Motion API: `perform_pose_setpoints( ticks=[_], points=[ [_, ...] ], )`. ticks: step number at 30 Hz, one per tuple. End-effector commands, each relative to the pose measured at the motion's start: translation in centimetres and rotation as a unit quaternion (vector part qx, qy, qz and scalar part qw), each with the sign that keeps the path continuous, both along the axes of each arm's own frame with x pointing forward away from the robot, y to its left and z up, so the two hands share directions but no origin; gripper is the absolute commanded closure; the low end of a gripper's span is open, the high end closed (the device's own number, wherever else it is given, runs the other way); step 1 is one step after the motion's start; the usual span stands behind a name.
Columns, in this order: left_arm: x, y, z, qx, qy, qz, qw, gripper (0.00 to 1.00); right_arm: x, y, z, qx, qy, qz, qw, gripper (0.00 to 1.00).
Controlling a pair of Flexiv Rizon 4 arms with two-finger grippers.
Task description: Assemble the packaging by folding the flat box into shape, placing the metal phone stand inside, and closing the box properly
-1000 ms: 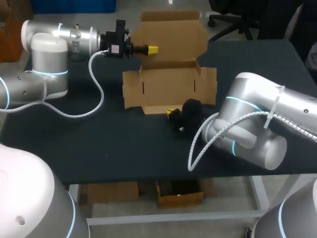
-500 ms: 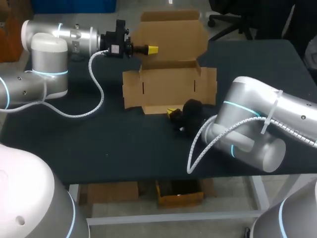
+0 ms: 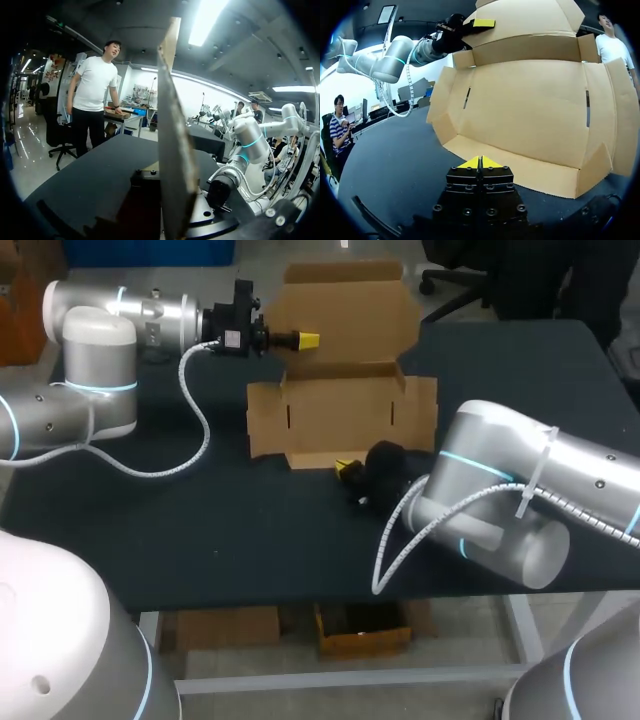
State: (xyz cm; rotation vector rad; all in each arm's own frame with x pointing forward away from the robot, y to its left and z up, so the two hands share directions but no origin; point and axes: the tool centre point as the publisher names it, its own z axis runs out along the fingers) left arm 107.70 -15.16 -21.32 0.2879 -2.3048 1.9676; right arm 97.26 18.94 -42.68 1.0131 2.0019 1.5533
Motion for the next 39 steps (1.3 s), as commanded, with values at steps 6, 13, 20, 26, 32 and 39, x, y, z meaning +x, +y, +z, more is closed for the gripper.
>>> perform_pose_setpoints(
  ticks=[6,13,20,26,32,39],
  points=[
    [0.0,0.0,-0.1,-0.001,0.0,-0.002,1.0,1.0,-0.6,0.1,1.2,0.01,-0.031,-0.01,0.999,1.0],
    [0.0,0.0,-0.1,-0.001,0.0,-0.002,1.0,1.0,0.0,-0.3,1.2,0.007,-0.03,-0.012,0.999,1.0],
    [0.0,0.0,-0.1,-0.001,0.0,-0.002,1.0,1.0,0.6,-0.2,0.4,0.011,-0.019,-0.015,1.0,1.0],
    [0.0,0.0,-0.1,-0.001,0.0,-0.002,1.0,1.0,0.7,-0.2,0.0,0.012,-0.013,-0.014,1.0,1.0],
    [0.0,0.0,-0.1,-0.001,0.0,-0.002,1.0,1.0,0.2,-0.3,0.1,0.014,-0.009,-0.015,1.0,1.0],
    [0.0,0.0,-0.1,-0.001,0.0,-0.002,1.0,1.0,-0.2,-0.6,0.5,0.011,-0.003,-0.018,1.0,1.0]
  ],
)
